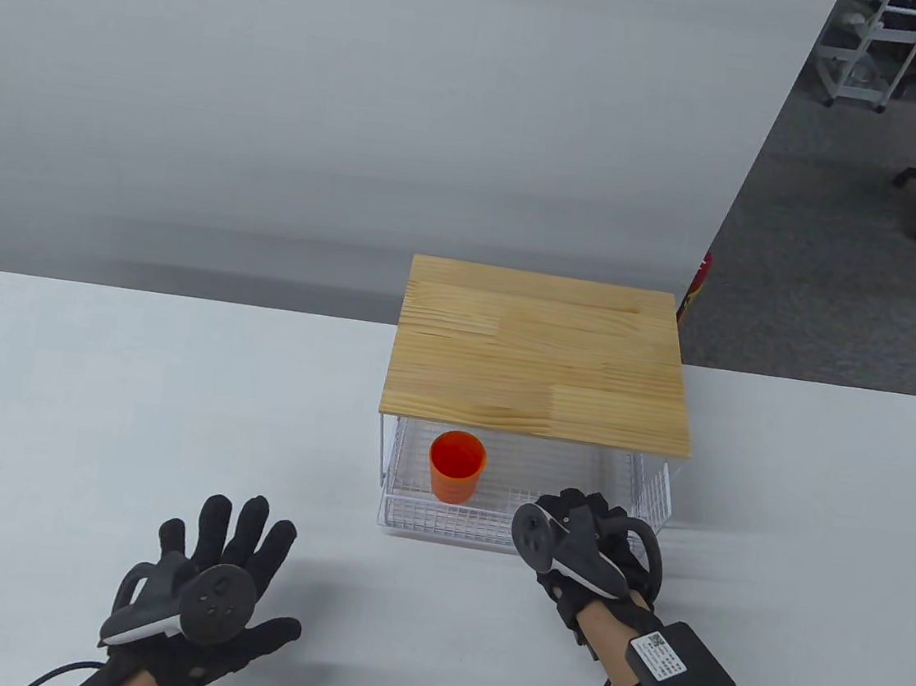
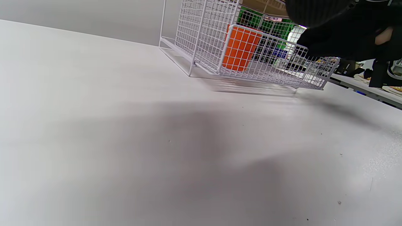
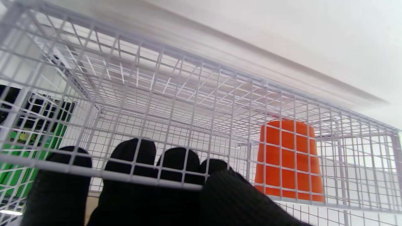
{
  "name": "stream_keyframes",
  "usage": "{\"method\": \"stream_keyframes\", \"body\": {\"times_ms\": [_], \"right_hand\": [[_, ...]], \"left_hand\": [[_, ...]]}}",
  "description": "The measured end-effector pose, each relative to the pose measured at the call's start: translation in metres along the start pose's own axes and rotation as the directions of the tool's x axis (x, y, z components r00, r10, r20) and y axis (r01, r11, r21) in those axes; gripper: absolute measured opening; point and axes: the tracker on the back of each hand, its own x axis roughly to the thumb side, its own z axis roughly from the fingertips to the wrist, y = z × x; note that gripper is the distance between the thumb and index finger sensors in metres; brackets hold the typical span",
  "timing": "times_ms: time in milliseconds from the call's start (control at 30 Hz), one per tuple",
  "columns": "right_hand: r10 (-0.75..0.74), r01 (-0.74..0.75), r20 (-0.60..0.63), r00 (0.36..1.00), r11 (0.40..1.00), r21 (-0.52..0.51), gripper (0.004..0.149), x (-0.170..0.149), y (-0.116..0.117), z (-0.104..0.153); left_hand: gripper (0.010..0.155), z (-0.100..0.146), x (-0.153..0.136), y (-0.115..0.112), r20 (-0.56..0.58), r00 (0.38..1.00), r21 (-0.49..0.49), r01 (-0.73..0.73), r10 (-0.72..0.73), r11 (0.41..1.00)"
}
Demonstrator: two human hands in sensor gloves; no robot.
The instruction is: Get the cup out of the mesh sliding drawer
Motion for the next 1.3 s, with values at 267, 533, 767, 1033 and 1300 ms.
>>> {"method": "stream_keyframes", "body": {"times_ms": [267, 533, 767, 1033, 1300], "right_hand": [[-0.004, 0.004, 0.010, 1.000, 1.000, 0.003, 0.027, 0.001, -0.002, 0.007], [-0.003, 0.003, 0.019, 1.000, 1.000, 0.008, 0.027, 0.003, -0.003, 0.014], [-0.018, 0.018, 0.019, 1.000, 1.000, 0.019, 0.027, 0.001, -0.005, 0.018], [-0.023, 0.022, 0.029, 0.999, 0.999, 0.027, 0.027, 0.002, -0.005, 0.024], [-0.024, 0.023, 0.029, 0.999, 0.999, 0.032, 0.027, 0.003, -0.005, 0.028]], "left_hand": [[0.097, 0.000, 0.001, 0.000, 0.000, 1.000, -0.004, 0.001, -0.001, 1.000], [0.097, 0.000, 0.001, -0.001, -0.003, 1.000, -0.008, -0.001, 0.001, 1.000], [0.097, -0.001, 0.001, -0.001, -0.005, 1.000, -0.013, 0.001, -0.001, 1.000], [0.097, -0.001, 0.001, 0.000, -0.012, 1.000, -0.012, 0.005, -0.005, 1.000], [0.098, -0.001, 0.002, -0.001, -0.011, 1.000, -0.014, 0.005, -0.005, 1.000]]}}
